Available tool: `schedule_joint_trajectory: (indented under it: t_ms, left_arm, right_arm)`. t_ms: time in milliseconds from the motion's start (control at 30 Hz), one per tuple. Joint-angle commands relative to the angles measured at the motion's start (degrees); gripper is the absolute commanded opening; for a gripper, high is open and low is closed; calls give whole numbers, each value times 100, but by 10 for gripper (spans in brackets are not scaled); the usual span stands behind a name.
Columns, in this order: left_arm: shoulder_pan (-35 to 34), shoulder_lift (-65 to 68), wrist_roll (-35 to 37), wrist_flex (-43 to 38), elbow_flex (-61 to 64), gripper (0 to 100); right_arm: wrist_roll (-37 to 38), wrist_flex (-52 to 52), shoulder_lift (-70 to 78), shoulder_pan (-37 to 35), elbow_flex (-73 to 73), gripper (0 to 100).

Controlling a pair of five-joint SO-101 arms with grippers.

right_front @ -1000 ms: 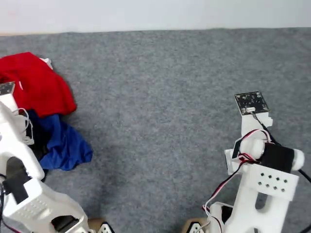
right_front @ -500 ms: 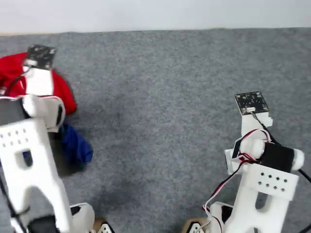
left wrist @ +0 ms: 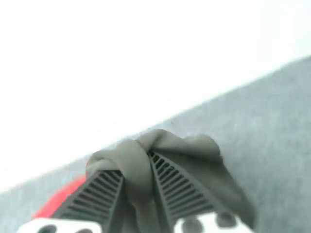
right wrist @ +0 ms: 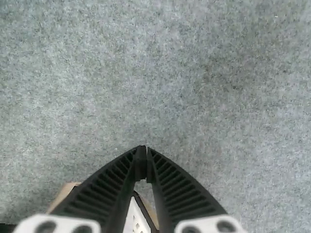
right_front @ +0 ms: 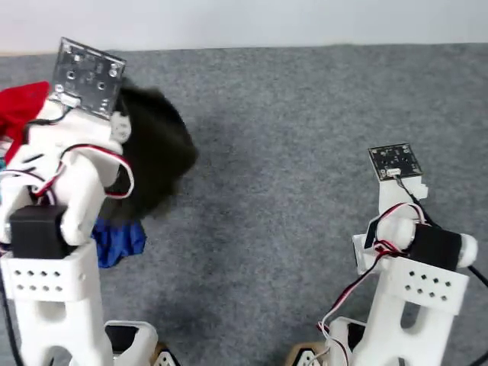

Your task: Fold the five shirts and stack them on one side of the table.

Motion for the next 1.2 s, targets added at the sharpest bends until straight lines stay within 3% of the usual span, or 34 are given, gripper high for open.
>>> schedule_joint_trajectory:
  t_ms: [0, 367, 633, 800, 1000, 1167]
  left_arm:
    - [580, -158, 9, -624, -110, 2]
    - [1987, 1204, 18, -703, -998, 2]
    - [2418, 2752, 18, -607, -2352, 2]
    - [2655, 3534, 18, 527, -3380, 2]
    - [2435, 4132, -18, 3631, -3767, 3]
    - [1776, 3719, -369, 3675, -2949, 17]
  right_arm:
    - [0, 4, 31, 13, -53, 9]
    - [0, -13, 31, 13, 492, 9]
    - [0, -22, 31, 13, 519, 9]
    - [0, -22, 31, 31, 519, 9]
    - [0, -22, 31, 31, 519, 9]
    - [0, -127, 31, 13, 519, 9]
